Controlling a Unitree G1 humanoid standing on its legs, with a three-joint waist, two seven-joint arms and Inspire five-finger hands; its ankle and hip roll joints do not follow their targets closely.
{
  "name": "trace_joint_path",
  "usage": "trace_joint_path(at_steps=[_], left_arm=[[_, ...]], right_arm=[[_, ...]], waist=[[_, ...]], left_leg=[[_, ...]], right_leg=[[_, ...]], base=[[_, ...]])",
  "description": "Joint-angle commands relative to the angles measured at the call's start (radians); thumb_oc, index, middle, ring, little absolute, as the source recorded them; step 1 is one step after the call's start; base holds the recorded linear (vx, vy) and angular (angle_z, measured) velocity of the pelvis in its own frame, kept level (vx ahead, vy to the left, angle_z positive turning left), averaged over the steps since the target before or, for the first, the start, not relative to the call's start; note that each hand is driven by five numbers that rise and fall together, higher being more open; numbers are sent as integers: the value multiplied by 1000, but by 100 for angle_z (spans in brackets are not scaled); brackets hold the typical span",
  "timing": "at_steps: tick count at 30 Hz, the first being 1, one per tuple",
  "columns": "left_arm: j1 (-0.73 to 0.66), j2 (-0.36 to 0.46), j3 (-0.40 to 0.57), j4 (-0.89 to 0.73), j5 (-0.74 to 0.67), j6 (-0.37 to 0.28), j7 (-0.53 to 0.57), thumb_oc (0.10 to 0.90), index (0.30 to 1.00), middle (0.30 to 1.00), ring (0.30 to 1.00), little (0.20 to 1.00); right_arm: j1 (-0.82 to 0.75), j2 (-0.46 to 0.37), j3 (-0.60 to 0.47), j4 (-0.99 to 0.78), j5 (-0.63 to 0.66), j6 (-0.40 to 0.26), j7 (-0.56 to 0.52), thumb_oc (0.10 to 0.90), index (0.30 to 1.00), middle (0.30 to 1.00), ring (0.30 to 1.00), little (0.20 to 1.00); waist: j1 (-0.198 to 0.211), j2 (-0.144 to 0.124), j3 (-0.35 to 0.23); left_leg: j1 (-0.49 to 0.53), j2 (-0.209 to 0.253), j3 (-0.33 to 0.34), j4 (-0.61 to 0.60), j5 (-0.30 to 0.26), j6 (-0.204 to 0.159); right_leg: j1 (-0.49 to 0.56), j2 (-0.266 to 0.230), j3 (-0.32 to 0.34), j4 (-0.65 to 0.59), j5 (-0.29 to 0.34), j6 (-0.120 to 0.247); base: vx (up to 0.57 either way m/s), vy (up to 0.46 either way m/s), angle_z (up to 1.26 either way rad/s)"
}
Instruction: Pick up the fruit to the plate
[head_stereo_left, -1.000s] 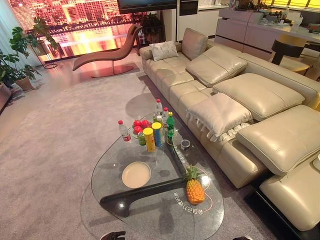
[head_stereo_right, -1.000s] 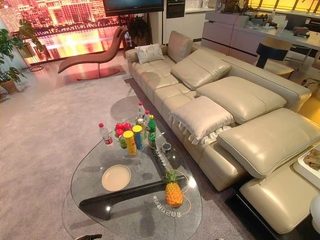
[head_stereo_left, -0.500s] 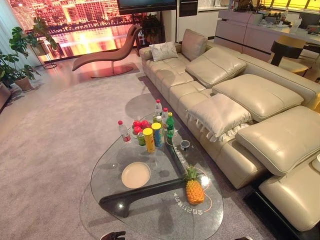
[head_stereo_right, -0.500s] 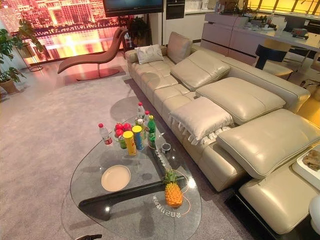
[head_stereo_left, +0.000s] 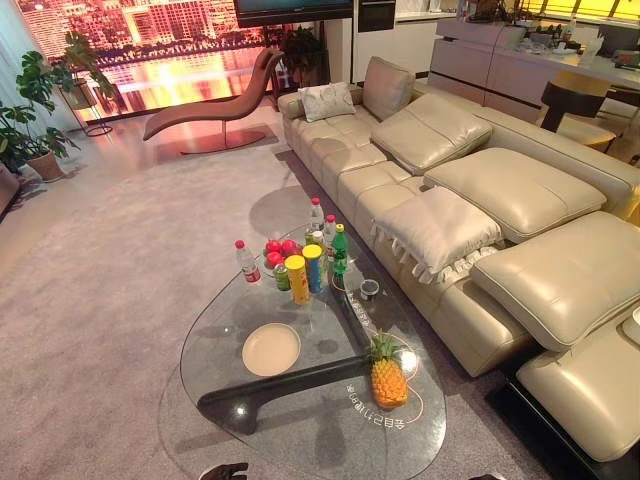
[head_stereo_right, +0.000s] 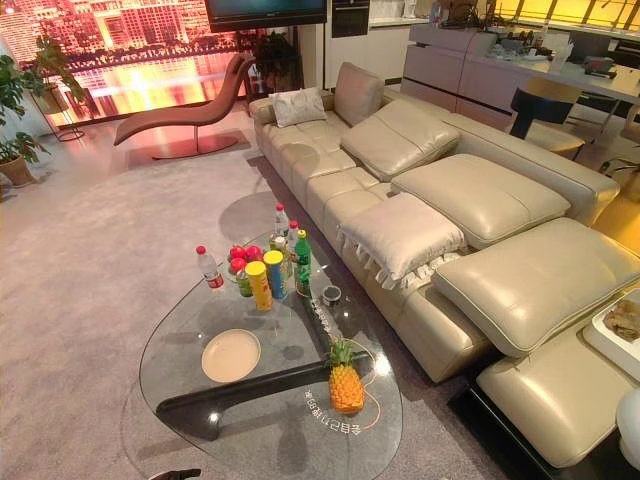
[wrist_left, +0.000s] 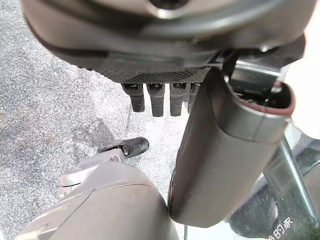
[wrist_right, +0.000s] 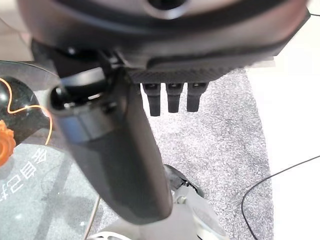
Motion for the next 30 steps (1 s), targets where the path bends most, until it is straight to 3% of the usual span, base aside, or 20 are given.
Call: trace_joint_path(at_steps=[1,6,14,24,30], left_arm=[[-99,9,16,67,23,-8,21,800,900,900,900,900],[-90,6,15,67,19,-9,28,800,900,900,900,900],[-89,10,11,46,-52,-5,61,800,900,900,900,900],[-208,33,-12,-12,-173,-60,78,800,900,900,900,900],[-285,63,-33,-29,-218,-63,86,800,900,900,900,900]], right_arm=[[-113,-10,8,78,-5,-4,-25,800,900,900,900,900],[-109,-10,9,77,-8,3,-24,800,900,900,900,900],[-105,-28,11,68,-8,23,-32,800,900,900,900,900],[-220,-81,19,46,30,20,-84,800,900,900,900,900],[-322,-111,68,-1,-15,34,-114,800,900,900,900,900]], waist=[[22,2,51],[22,3,58],[16,9,116],[10,44,343],[24,43,443]], left_leg=[[51,32,30,6,-83,-18],[44,30,28,6,-82,-19],[-9,20,26,6,-61,-13],[-232,-21,-29,6,19,3],[-343,-30,-29,6,48,-1]], right_leg=[[-12,-24,-30,6,12,20],[-17,-25,-29,5,14,22],[-72,-32,-16,5,35,24],[-309,-7,34,56,72,-11],[-439,-3,31,103,77,-14]], base=[[0,0,0],[7,0,0],[-6,2,0],[-162,15,6],[-104,-8,-1]])
